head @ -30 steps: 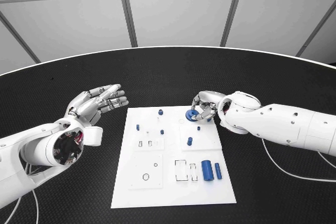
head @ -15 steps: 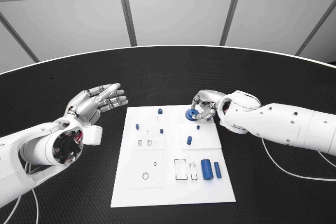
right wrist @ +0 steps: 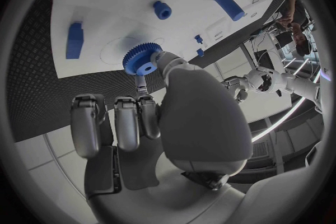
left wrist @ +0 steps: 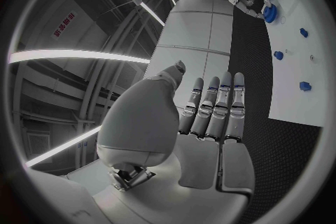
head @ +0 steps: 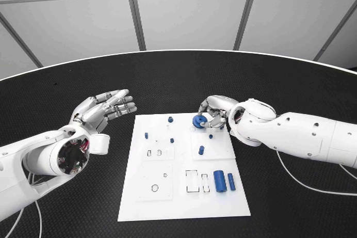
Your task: Assemble the parts on the task board
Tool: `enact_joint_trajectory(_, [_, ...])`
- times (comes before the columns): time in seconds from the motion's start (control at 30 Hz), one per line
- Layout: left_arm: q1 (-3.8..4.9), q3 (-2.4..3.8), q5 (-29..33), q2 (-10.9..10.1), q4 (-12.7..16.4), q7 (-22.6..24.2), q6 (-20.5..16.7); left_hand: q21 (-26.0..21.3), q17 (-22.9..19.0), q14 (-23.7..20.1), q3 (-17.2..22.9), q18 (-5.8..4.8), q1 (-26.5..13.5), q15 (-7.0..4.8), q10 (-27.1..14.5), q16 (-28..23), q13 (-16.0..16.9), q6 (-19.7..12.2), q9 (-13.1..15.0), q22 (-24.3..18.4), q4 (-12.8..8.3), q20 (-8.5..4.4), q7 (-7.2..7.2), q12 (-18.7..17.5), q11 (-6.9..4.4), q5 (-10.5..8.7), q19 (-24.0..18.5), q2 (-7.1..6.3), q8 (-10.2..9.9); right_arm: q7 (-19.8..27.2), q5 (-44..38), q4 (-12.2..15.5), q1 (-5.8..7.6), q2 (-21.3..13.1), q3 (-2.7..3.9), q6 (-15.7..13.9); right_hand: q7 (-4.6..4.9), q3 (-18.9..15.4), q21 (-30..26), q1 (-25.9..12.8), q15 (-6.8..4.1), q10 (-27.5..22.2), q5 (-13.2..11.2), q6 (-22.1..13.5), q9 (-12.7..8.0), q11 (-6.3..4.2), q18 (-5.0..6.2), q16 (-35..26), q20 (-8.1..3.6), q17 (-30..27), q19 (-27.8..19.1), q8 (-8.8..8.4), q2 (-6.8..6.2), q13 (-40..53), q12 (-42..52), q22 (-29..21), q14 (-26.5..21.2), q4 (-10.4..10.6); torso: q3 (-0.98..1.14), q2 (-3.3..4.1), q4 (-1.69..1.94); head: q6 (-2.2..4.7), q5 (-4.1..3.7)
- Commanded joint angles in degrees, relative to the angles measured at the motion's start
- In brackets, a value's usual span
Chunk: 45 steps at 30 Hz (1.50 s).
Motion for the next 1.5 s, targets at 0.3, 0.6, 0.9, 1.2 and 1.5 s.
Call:
enact_joint_trajectory(0.3, [0.00, 0.00, 0.00, 0.52, -0.65, -0.13, 0.21, 0.03, 0.04, -0.25, 0.37, 1.03, 0.39, -0.11, -0.11, -0.31, -0.05, 0.03, -0.06, -0.07, 0.07, 0.04, 4.32, -0.25, 0.17, 0.19, 0.33, 0.26, -0.37, -0.42, -7.83, 3.19, 0.37, 3.53, 0.20, -2.10, -1.08, 0.60, 0.25, -0.63, -0.43, 4.80, 0.12, 3.10, 0.84, -0.46, -1.14, 0.14, -0.54, 15.10, 5.94, 0.12, 0.32, 13.62, 0.24, 15.09, 6.05, -0.25, -0.20, -0.18, 0.15, 0.16, 0.46])
enact_joint_trajectory(0.6, [0.00, 0.00, 0.00, 0.82, -0.82, -0.27, 0.30, 0.02, 0.05, -0.25, 0.46, 1.03, 0.41, -0.10, -0.11, -0.34, -0.04, 0.02, -0.08, -0.09, 0.00, 0.04, 4.32, -0.30, 0.18, 0.18, 0.35, 0.25, -0.39, -0.22, -13.50, -0.79, 0.43, 10.22, 0.22, -2.96, -1.09, 1.10, 0.25, -0.68, -0.44, 4.71, 0.32, 3.16, 0.91, -0.48, -1.14, 0.14, -0.57, 15.10, 5.94, 0.09, 0.33, 13.52, 0.12, 15.09, 6.05, -0.52, -0.31, 0.11, 0.26, 0.48, 0.77])
enact_joint_trajectory(0.9, [0.00, 0.00, 0.00, 0.85, -0.66, -0.35, 0.25, 0.02, 0.05, -0.25, 0.46, 1.03, 0.41, -0.10, -0.11, -0.34, -0.04, 0.02, -0.08, -0.09, 0.00, 0.04, 4.32, -0.30, 0.18, 0.18, 0.35, 0.25, -0.39, -0.18, -14.32, -3.90, 0.43, 13.92, 0.19, -2.43, -1.07, 1.35, 0.25, -0.77, -0.43, 4.70, 0.35, 3.11, 0.93, -0.47, -1.14, 0.14, -0.57, 15.10, 5.94, 0.03, 0.35, 13.51, 0.11, 15.09, 6.05, -0.61, -0.30, 0.21, 0.31, 0.43, 0.85])
enact_joint_trajectory(1.2, [0.01, 0.00, 0.00, 0.79, -0.53, -0.39, 0.26, 0.02, 0.05, -0.25, 0.46, 1.03, 0.41, -0.10, -0.11, -0.34, -0.04, 0.02, -0.08, -0.09, 0.00, 0.04, 4.32, -0.30, 0.18, 0.18, 0.35, 0.25, -0.39, -0.13, -14.44, -5.62, 0.41, 15.73, 0.13, -0.31, -1.03, 1.62, 0.25, -1.00, -0.41, 4.70, 0.09, 3.06, 0.97, -0.44, -1.14, 0.14, -0.57, 15.10, 5.94, -0.04, 0.29, 13.52, 0.11, 15.09, 6.05, -0.74, -0.15, 0.11, 0.21, 0.10, 1.16])
enact_joint_trajectory(1.5, [0.01, 0.01, 0.00, 0.62, -0.55, -0.41, 0.34, 0.02, 0.05, -0.25, 0.46, 1.03, 0.41, -0.10, -0.11, -0.34, -0.04, 0.02, -0.08, -0.09, 0.00, 0.04, 4.32, -0.30, 0.18, 0.18, 0.35, 0.25, -0.39, -0.40, -14.45, -6.39, 0.39, 16.20, 0.06, 1.81, -1.00, 1.78, 0.25, -1.12, -0.39, 4.76, -0.08, 2.99, 0.99, -0.41, -1.14, 0.14, -0.56, 15.10, 5.94, -0.11, 0.17, 13.58, 0.19, 15.09, 6.05, -0.89, -0.17, 0.14, 0.23, -0.12, 1.24])
